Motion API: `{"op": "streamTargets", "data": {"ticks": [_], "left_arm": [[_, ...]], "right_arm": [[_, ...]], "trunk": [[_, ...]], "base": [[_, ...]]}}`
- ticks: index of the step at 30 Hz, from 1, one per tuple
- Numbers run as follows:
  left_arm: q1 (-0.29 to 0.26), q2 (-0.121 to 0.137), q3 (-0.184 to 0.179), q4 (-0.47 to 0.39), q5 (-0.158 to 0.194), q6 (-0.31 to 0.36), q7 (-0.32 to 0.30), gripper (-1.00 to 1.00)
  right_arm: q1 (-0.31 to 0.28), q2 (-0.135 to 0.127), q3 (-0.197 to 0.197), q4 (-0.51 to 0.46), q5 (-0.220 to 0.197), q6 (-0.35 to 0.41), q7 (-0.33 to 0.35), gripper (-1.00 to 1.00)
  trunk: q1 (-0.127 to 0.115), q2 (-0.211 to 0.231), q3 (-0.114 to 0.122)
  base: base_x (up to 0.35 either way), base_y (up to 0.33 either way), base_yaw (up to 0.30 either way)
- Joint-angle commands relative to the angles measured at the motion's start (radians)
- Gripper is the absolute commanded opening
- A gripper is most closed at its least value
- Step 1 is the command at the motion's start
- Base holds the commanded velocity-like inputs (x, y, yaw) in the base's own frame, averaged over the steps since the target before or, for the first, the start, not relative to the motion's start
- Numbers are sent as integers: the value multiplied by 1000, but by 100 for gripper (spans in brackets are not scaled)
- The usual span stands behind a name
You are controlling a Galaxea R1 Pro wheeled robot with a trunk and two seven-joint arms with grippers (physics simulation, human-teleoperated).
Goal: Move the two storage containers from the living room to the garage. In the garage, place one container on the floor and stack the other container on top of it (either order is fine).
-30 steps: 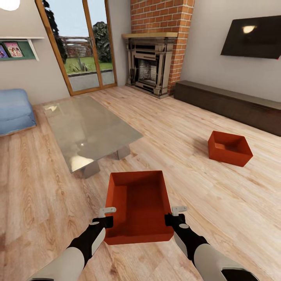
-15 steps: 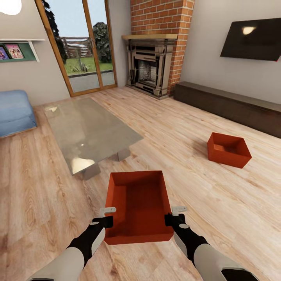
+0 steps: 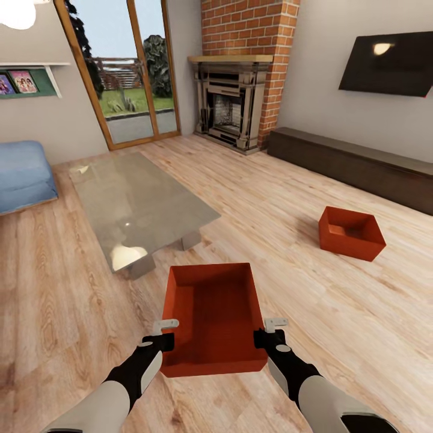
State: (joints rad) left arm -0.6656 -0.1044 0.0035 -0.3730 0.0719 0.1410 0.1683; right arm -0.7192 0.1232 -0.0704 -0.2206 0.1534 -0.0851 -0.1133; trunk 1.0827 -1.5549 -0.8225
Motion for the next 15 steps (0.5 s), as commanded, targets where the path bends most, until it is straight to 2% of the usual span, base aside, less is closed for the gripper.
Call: {"op": "streamTargets", "data": {"ticks": [1, 15], "left_arm": [[0, -1, 10, -3, 9, 5, 2, -100], [0, -1, 10, -3, 9, 5, 2, -100]], "right_arm": [[0, 3, -12, 1, 5, -4, 6, -100], [0, 3, -12, 1, 5, -7, 6, -100]], "trunk": [[-4, 7, 3], [-58, 105, 46]], "base": [[0, 0, 0], [0, 0, 0]]}}
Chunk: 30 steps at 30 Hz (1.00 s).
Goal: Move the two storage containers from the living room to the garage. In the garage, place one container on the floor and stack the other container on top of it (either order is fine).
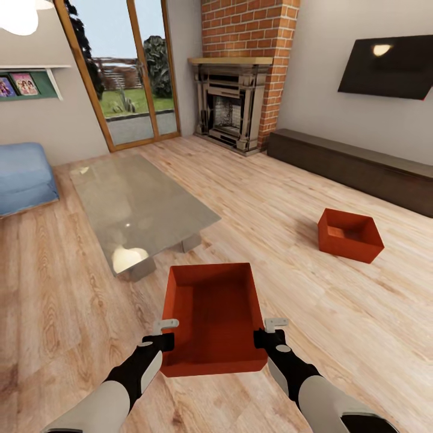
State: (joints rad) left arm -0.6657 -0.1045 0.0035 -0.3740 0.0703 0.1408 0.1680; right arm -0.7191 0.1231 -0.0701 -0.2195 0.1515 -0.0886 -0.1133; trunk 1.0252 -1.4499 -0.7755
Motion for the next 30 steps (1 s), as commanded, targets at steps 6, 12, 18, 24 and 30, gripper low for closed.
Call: {"op": "streamTargets", "data": {"ticks": [6, 12, 18, 24, 30], "left_arm": [[0, -1, 10, -2, 11, 5, 2, -100], [0, -1, 10, -2, 11, 5, 2, -100], [0, -1, 10, -2, 11, 5, 2, -100], [0, -1, 10, -2, 11, 5, 2, -100], [0, -1, 10, -2, 11, 5, 2, -100]], "right_arm": [[0, 3, -13, 0, 6, -2, 6, -100], [0, 3, -13, 1, 6, -1, 6, -100], [0, 3, -13, 2, 6, 0, 6, -100], [0, 3, -13, 2, 6, 0, 6, -100], [0, 3, -13, 2, 6, 1, 6, -100]], "trunk": [[-23, 42, 18], [-46, 84, 37], [-69, 126, 56], [-92, 168, 75], [-115, 210, 93]], "base": [[0, 0, 0], [0, 0, 0], [0, 0, 0], [0, 0, 0], [0, 0, 0]]}}
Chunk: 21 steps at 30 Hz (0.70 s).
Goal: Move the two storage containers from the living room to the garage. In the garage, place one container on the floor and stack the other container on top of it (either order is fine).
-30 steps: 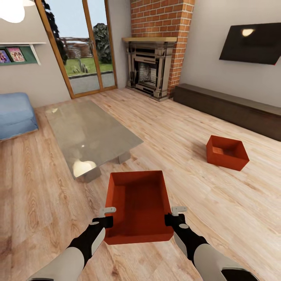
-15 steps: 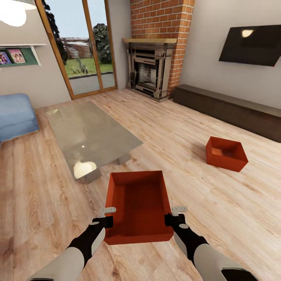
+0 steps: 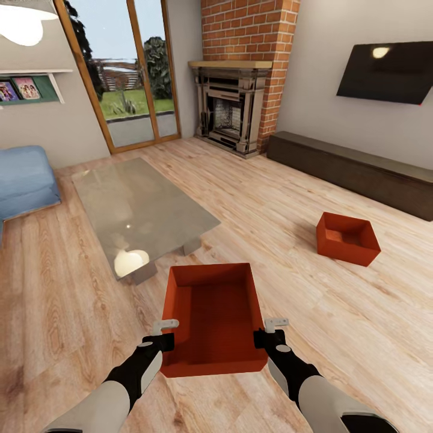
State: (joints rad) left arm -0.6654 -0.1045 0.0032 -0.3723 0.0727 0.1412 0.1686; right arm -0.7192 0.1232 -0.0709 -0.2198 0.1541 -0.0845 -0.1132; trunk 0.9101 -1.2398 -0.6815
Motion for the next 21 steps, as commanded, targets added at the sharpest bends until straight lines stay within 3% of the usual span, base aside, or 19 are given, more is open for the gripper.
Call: {"op": "streamTargets", "data": {"ticks": [1, 21], "left_arm": [[0, -1, 11, -3, 9, 5, 2, -100], [0, -1, 11, -3, 9, 5, 2, -100]], "right_arm": [[0, 3, -12, 2, 3, -3, 6, -100], [0, 3, -12, 2, 4, -6, 6, -100]], "trunk": [[-4, 7, 2], [-81, 147, 65]], "base": [[0, 0, 0], [0, 0, 0]]}}
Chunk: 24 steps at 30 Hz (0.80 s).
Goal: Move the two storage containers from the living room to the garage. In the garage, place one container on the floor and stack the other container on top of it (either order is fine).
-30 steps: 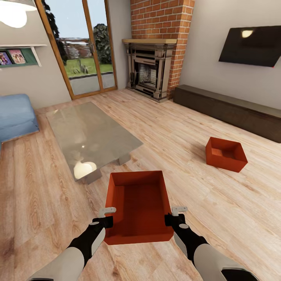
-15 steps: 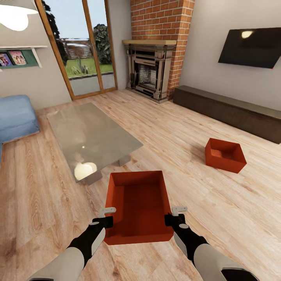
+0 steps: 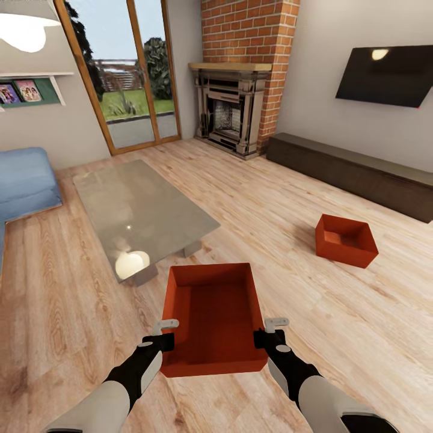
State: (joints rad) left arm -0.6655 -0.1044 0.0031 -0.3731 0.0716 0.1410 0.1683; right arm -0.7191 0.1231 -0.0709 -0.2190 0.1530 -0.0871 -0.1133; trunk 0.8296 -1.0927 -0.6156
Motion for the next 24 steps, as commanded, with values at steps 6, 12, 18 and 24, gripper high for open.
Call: {"op": "streamTargets", "data": {"ticks": [6, 12, 18, 24], "left_arm": [[0, -1, 11, -3, 10, 5, 2, -100], [0, -1, 11, -3, 10, 5, 2, -100], [0, -1, 10, -3, 10, 5, 2, -100], [0, -1, 10, -3, 10, 5, 2, -100]], "right_arm": [[0, 3, -12, 1, 5, -3, 6, -100], [0, 3, -12, 1, 5, -3, 6, -100], [0, 2, -12, 1, 5, -3, 6, -100], [0, 2, -12, 1, 5, -3, 6, -100]], "trunk": [[-23, 42, 18], [-46, 84, 37], [-69, 126, 56], [-92, 168, 75]], "base": [[0, 0, 0], [0, 0, 0], [0, 0, 0], [0, 0, 0]]}}
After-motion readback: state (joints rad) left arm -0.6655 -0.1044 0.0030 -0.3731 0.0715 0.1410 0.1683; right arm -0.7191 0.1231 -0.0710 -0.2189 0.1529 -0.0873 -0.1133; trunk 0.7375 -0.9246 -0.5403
